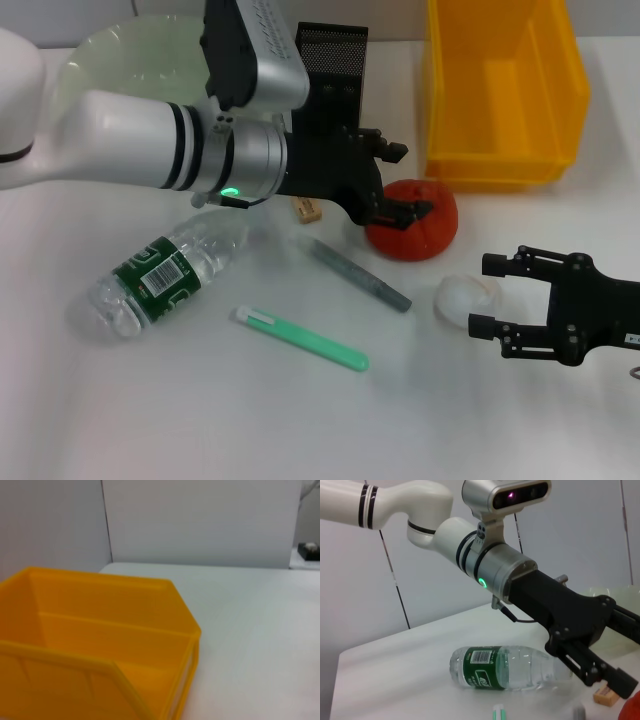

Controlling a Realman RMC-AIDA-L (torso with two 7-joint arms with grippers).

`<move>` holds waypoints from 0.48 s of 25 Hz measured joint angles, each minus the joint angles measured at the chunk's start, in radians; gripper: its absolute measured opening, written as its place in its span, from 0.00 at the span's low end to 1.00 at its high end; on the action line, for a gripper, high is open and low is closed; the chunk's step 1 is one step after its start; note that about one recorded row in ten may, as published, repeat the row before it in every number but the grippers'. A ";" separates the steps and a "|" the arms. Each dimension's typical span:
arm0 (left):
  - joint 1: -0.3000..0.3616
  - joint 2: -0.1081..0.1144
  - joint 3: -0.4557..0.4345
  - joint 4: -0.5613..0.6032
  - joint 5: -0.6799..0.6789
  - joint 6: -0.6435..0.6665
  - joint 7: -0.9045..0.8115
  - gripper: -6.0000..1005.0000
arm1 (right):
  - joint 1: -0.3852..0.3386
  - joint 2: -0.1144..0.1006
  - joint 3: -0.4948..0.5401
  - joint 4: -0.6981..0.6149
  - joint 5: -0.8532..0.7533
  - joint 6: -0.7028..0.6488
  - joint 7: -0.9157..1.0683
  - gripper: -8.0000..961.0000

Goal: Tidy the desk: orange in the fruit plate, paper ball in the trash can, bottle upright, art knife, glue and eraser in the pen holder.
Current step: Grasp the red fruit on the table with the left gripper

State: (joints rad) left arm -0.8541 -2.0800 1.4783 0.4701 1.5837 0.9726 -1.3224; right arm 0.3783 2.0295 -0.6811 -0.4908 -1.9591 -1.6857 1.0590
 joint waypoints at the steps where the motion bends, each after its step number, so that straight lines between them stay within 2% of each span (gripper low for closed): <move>1: 0.000 0.000 0.000 0.000 0.000 0.000 0.000 0.78 | 0.000 0.000 0.000 0.000 0.000 0.000 0.000 0.83; 4: 0.000 0.000 0.066 0.000 -0.038 -0.042 0.000 0.78 | -0.001 0.000 0.000 0.000 0.000 -0.001 0.000 0.83; 5: 0.000 0.000 0.132 0.000 -0.076 -0.084 0.000 0.78 | -0.002 0.000 0.000 0.000 -0.001 -0.002 0.000 0.83; 6: 0.000 0.000 0.132 0.000 -0.076 -0.084 0.000 0.78 | -0.002 0.000 0.000 0.000 -0.001 -0.002 0.000 0.83; 9: 0.000 0.000 0.223 0.005 -0.127 -0.166 0.000 0.78 | -0.003 0.000 0.000 0.000 -0.001 -0.003 0.001 0.83; 12: 0.001 0.000 0.263 0.007 -0.154 -0.194 0.000 0.78 | -0.005 0.000 0.001 0.000 -0.001 -0.003 0.000 0.83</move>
State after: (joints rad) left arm -0.8533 -2.0801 1.7413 0.4772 1.4296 0.7789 -1.3223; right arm 0.3734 2.0294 -0.6800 -0.4912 -1.9602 -1.6891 1.0595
